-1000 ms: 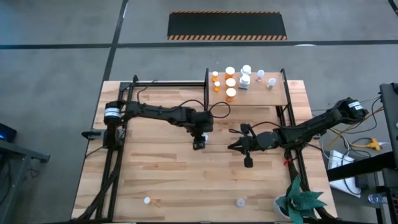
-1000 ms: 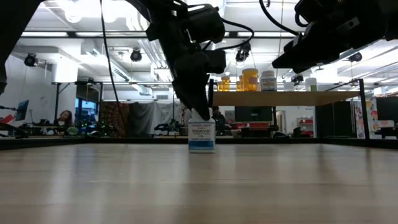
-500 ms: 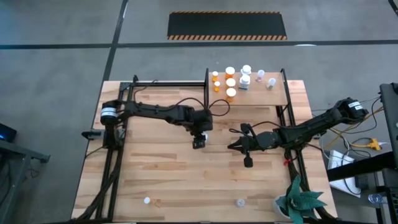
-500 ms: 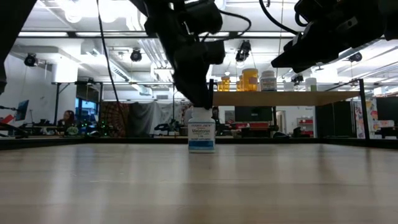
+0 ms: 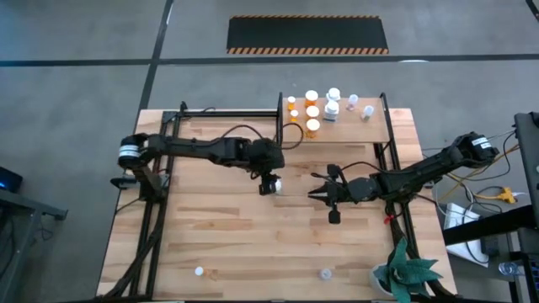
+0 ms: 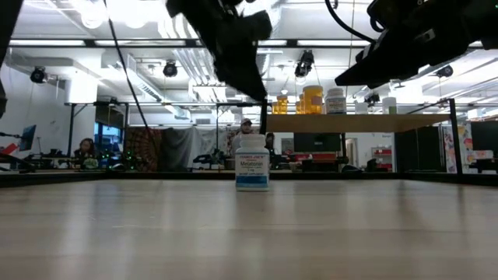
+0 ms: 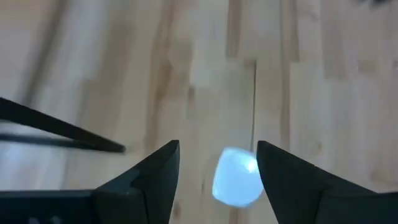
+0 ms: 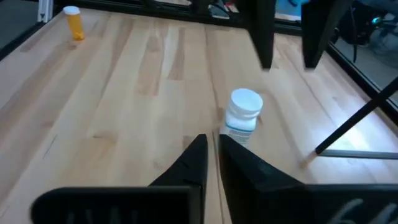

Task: Pick and place medicine bottles onto shelf by color
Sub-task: Put the white pill bottle on the shelf aligned with the other white pill bottles

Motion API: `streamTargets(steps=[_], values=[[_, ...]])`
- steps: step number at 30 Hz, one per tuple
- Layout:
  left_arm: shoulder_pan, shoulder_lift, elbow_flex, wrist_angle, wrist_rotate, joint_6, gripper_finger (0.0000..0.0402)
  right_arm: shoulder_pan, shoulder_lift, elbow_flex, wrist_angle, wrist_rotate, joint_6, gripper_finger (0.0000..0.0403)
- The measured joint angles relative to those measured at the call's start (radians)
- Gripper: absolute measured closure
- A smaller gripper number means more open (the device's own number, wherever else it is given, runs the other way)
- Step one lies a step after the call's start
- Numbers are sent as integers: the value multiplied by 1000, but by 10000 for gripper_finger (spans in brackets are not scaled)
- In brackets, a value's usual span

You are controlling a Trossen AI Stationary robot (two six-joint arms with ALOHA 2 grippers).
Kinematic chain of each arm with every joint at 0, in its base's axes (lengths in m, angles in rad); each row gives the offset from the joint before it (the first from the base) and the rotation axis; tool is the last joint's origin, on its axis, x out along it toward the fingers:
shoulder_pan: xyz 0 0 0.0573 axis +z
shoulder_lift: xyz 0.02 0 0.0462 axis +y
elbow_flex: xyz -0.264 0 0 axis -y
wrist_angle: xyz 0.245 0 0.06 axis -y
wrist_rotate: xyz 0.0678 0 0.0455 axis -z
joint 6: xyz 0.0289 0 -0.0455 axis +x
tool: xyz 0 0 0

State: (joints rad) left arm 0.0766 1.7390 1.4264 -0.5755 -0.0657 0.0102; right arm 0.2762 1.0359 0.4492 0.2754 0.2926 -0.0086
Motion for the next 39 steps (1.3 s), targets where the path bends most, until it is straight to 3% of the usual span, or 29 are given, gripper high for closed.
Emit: streamTargets(steps=[4, 8, 15, 19, 24, 29, 32, 39], values=[[-4, -104, -101, 134, 0, 4, 223, 0, 0, 0, 9, 29, -4, 336], [-8, -231, -293, 329, 4, 15, 258, -10, 0, 0, 27, 111, 6, 304], [-23, -412, -729, 950, 12, -3, 337, -64, 39, 44, 51, 100, 20, 291], [-22, -433, -943, 1338, 9, -4, 373, -90, 116, 121, 29, 99, 20, 276], [-22, -415, -1131, 1703, 5, -3, 399, -104, 222, 289, -168, 54, 75, 220], [-22, -388, -1239, 1881, -6, 21, 400, -115, 346, 473, -351, 38, 134, 143], [-22, -375, -1261, 1912, -21, 22, 400, -142, 431, 579, -442, -31, 177, 103], [-22, -377, -1270, 1913, -22, 23, 400, -203, 628, 809, -683, -57, 184, 56]])
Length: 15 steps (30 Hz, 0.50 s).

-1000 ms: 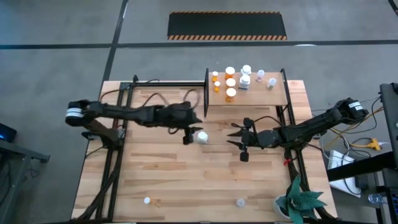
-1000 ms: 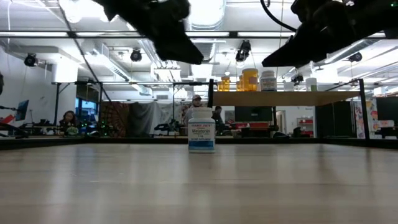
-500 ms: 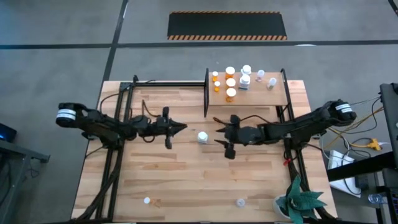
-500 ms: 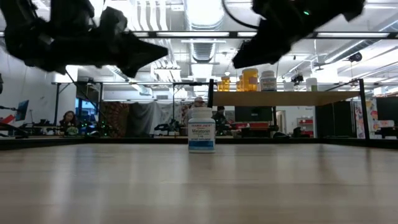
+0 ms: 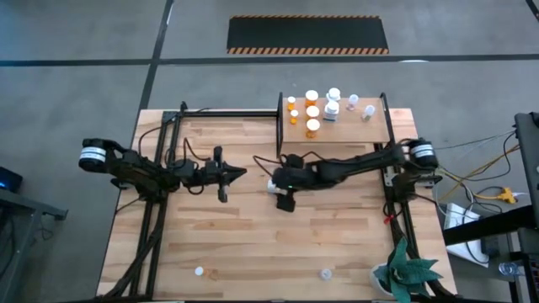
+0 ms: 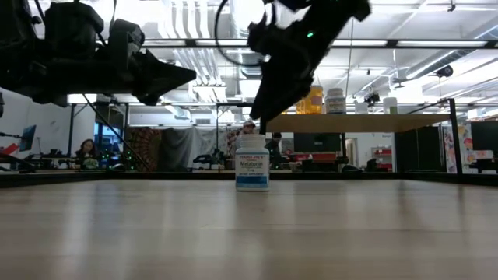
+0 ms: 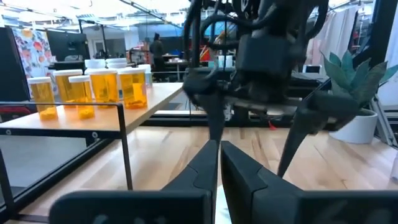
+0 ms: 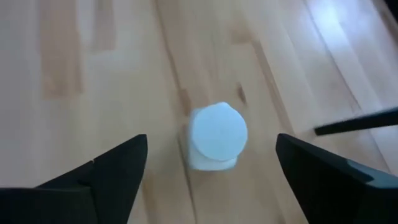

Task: Pick and place medicine bottles onto shelf by color
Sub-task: Put the white pill bottle on the shelf aligned with the other white pill bottles

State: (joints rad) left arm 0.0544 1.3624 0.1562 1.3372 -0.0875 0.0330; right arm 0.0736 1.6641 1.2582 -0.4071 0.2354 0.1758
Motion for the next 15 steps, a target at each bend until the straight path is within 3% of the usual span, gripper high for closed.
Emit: streamTargets(steps=[8, 15], values=[[0, -2, -3, 1, 3, 0, 400, -55, 141, 162, -135, -8, -1, 60], [0, -2, -5, 1, 3, 0, 400, -72, 180, 188, -160, -90, 11, 127]])
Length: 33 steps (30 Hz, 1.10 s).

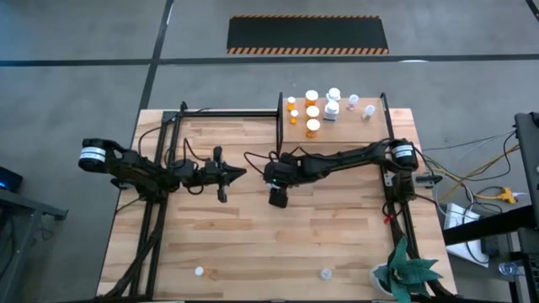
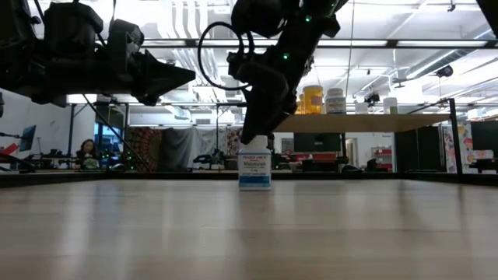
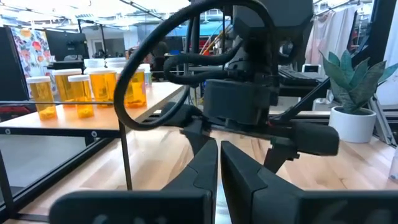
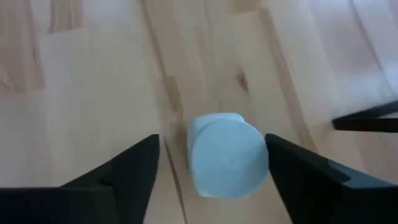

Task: Pick and place medicine bottles onto shelf by color
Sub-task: Put the white pill bottle on the shelf aligned with the other white pill bottles

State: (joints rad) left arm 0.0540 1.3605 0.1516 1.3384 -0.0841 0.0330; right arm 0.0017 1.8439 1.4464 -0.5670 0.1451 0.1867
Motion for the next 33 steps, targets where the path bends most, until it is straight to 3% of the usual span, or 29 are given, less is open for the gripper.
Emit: streamTargets(steps=[6, 10, 16, 23, 33], values=[[0, -2, 0, 0, 0, 0, 400, -5, 11, 0, -5, -8, 0, 206], [0, -2, -1, 0, 1, 0, 400, -6, 9, 0, -4, -15, -11, 238], [0, -2, -4, 0, 2, 0, 400, -5, -101, 6, -78, -108, -79, 238], [-2, -2, -8, -1, 2, -1, 400, -22, -359, 7, -405, -66, -183, 226], [-3, -2, -8, 0, 2, -8, 400, -213, -685, 6, -692, -66, -374, 232]])
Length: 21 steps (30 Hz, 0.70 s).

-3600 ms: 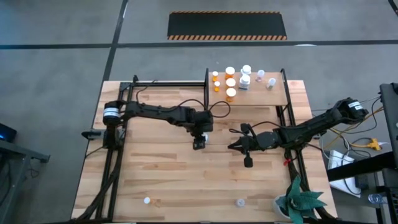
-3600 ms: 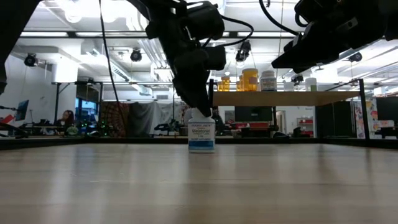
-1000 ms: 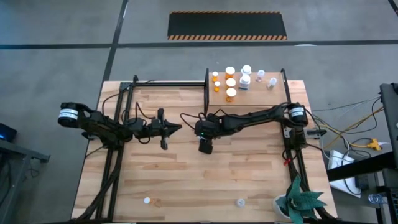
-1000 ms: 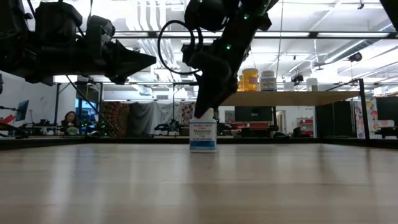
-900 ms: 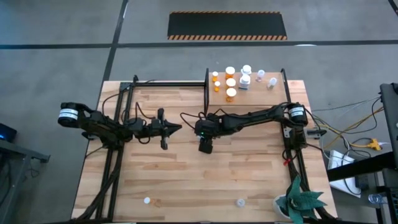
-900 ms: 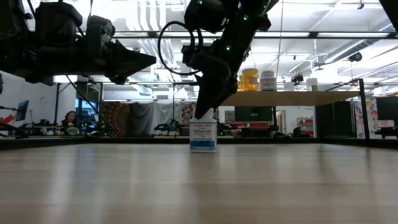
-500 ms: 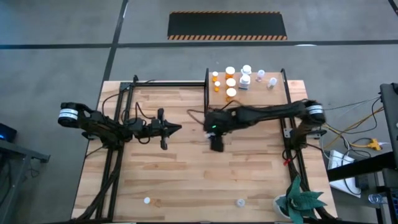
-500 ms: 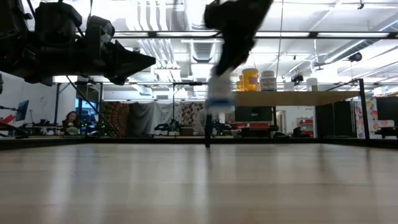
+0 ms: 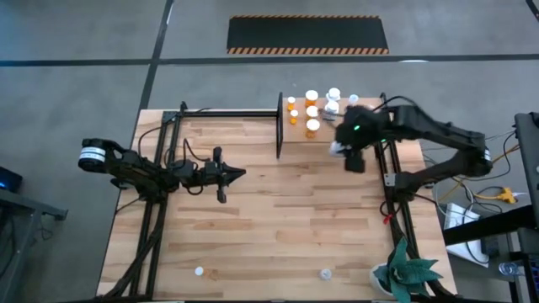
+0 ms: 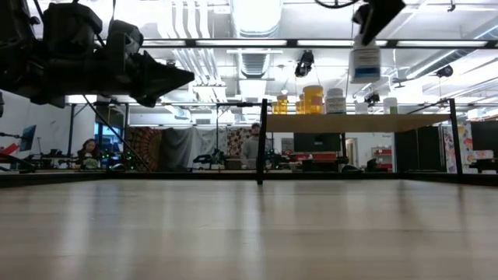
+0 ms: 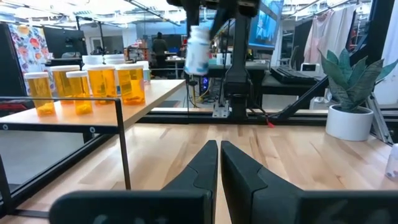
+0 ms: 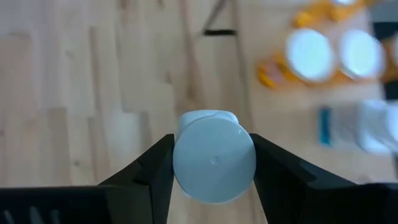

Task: Pick and place medicine bottles onto shelf by color
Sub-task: Put the white pill bottle on the shelf aligned with the other white pill bottles

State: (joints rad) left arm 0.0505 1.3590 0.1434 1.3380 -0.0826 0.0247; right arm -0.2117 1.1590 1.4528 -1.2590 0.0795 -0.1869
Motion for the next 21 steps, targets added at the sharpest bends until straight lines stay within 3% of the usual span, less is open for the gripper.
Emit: streamTargets(steps=[12, 21], values=[[0, 0, 3, 0, -1, 6, 400, -224, -79, -3, -75, -101, -181, 230], [0, 0, 1, 0, -1, 7, 400, -295, -68, -45, -55, -140, -243, 230]])
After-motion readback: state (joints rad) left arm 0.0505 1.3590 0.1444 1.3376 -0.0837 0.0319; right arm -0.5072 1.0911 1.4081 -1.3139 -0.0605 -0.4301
